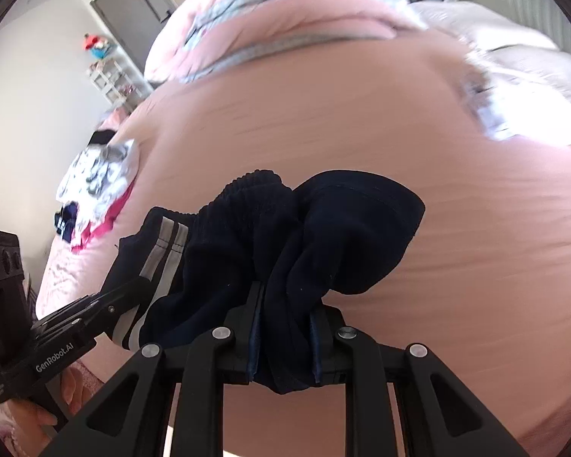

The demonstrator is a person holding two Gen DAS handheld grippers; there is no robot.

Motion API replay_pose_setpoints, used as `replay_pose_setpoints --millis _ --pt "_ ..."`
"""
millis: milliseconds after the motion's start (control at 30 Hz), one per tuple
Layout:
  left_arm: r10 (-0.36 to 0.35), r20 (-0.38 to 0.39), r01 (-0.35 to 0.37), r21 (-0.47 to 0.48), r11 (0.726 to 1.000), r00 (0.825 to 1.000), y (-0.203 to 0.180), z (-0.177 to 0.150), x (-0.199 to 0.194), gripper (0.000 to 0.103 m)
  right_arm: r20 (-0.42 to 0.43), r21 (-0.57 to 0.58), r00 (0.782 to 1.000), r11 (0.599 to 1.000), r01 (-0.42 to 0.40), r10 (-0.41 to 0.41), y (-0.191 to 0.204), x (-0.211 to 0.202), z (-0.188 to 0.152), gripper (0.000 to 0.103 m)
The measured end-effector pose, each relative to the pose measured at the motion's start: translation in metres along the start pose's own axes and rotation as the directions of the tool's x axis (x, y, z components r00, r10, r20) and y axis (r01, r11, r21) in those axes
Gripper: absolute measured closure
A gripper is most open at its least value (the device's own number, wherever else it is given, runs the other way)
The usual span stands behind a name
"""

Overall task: Fold clothes
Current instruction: 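Grasp the folded pants bundle with the left gripper and lift it, then carry the pants with the left gripper onto the white clothes stack and release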

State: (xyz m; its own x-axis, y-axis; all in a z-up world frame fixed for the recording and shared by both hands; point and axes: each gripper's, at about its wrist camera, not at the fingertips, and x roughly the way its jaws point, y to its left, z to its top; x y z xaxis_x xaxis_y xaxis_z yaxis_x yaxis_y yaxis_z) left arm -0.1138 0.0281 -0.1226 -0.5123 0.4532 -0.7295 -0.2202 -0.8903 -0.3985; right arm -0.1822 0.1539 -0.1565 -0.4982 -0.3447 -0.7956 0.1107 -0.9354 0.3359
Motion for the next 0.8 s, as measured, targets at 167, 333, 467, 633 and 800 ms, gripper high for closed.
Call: replay_pose_setpoints --millis 167,333,467,633,800 --pt "-0.077 -0.038 0.079 0.059 0.995 0.996 -0.063 0.04 0.047 0.093 0.043 0.069 0.998 0.997 0.036 -0.039 -0.086 -0.055 0.036 0.083" --pt "-0.134 -0.031 0.137 0.148 0.979 0.99 -0.14 0.101 0.1 0.093 0.104 0.119 0.99 0.99 0.08 -0.092 -0.162 -0.105 0.085 0.083" --pt "-0.174 -0.022 0.175 0.171 0.97 0.985 -0.192 0.151 0.144 0.093 0.14 0.147 0.979 0.981 0.127 -0.148 -0.23 -0.145 0.124 0.083" --pt "-0.185 -0.02 0.185 0.178 0.966 0.983 -0.225 0.193 0.187 0.093 0.146 0.169 0.97 0.971 0.167 -0.193 -0.298 -0.164 0.155 0.083" --pt "-0.174 -0.031 0.177 0.178 0.968 0.984 -0.24 0.214 0.227 0.093 0.145 0.156 0.967 0.97 0.188 -0.21 -0.341 -0.154 0.168 0.083"
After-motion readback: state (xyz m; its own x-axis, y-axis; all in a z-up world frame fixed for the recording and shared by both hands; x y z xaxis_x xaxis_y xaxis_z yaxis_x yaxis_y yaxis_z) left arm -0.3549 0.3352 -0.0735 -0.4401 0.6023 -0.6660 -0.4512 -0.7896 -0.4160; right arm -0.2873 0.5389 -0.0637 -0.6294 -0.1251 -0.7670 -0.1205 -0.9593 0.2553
